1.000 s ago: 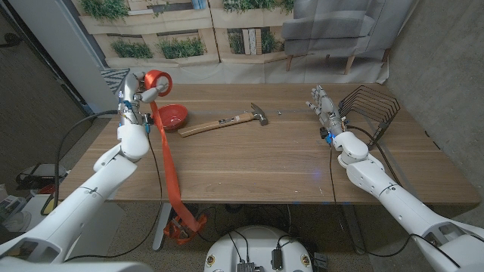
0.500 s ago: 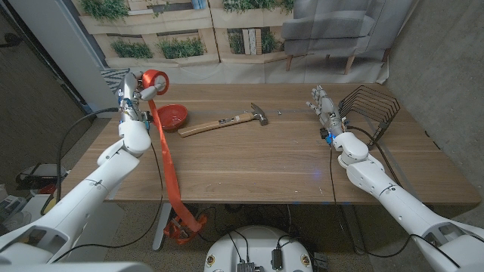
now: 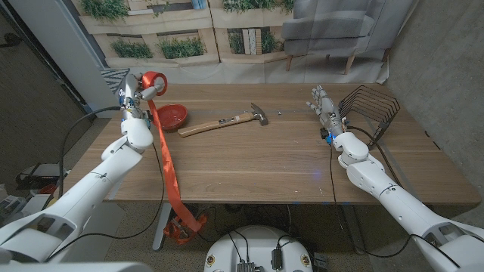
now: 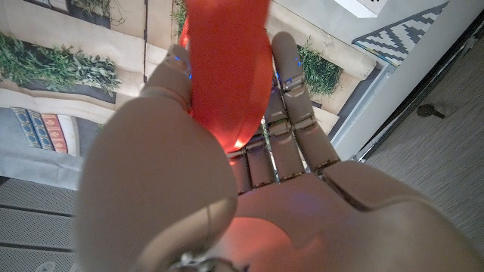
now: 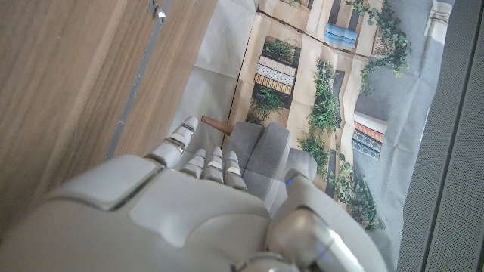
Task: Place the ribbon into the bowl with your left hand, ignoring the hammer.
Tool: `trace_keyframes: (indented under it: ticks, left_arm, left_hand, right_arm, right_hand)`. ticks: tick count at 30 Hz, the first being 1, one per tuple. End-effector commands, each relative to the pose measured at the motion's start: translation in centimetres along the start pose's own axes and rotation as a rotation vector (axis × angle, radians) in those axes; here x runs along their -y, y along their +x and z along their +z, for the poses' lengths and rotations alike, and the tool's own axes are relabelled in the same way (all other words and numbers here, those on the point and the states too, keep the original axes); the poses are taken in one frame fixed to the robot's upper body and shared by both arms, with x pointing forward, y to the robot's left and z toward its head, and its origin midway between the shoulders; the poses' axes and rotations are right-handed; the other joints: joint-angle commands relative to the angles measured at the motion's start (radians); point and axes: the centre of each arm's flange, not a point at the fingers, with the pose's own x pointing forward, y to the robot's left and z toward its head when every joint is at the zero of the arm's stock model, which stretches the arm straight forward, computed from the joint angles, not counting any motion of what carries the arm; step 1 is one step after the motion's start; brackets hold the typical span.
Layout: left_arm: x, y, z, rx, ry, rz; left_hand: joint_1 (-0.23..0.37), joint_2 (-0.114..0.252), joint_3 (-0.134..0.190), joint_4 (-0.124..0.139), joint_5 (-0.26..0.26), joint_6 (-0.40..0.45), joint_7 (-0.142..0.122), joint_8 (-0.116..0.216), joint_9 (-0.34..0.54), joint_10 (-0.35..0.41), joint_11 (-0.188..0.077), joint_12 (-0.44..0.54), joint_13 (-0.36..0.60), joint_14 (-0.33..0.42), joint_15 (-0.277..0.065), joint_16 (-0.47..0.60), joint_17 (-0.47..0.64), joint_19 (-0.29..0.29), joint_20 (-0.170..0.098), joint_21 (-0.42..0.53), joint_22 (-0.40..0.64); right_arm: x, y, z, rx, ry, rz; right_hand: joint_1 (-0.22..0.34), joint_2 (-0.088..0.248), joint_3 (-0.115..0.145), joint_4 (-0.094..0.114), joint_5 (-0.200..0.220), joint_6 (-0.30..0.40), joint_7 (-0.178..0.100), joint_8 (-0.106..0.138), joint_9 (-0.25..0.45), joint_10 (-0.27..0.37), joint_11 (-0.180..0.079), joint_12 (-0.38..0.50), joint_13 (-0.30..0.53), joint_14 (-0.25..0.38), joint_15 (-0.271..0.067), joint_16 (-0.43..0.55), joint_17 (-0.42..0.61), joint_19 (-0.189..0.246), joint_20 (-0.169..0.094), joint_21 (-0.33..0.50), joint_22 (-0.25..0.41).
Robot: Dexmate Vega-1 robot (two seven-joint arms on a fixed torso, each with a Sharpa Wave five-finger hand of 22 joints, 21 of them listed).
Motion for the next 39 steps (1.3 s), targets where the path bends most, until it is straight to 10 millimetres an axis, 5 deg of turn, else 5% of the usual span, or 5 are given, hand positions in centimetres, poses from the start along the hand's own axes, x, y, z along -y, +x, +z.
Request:
trace_keyframes:
  ticks: [1, 39]
  left_arm:
    - [0.7, 0.6, -1.2, -0.040, 0.043, -0.001]
    - [2.9, 0.6, -2.8, -0.048, 0.225, -0.142]
  left_hand:
    - [0.037, 0.039, 0.055, 0.038, 0.006, 0.111, -0.018, 0.059, 0.087, 0.097, -0.083, 0.000, 0.196, 0.255, -0.270, 0.006, 0.385, -0.006, -0.055, 0.012, -0.001]
    - [0.032, 0.030, 0.066, 0.035, 0.005, 0.125, -0.020, 0.045, 0.076, 0.115, -0.086, -0.020, 0.195, 0.262, -0.270, 0.000, 0.394, -0.012, -0.057, 0.033, -0.004]
  right_arm:
    - [0.0, 0.1, 0.0, -0.004, -0.004, 0.000]
    - [0.1, 0.5, -0.5, -0.010, -0.004, 0.002]
  right_hand:
    - [-0.004, 0.004, 0.008, 0.001, -0.004, -0.001, 0.004, 0.002, 0.006, 0.007, -0.006, 0.004, 0.005, 0.008, -0.002, 0.004, 0.002, 0.008, -0.002, 0.004, 0.004]
    - [-0.005, 0.003, 0.010, 0.001, -0.004, -0.001, 0.004, 0.002, 0.006, 0.006, -0.006, 0.003, 0.005, 0.007, -0.002, 0.003, 0.002, 0.008, -0.001, 0.004, 0.004]
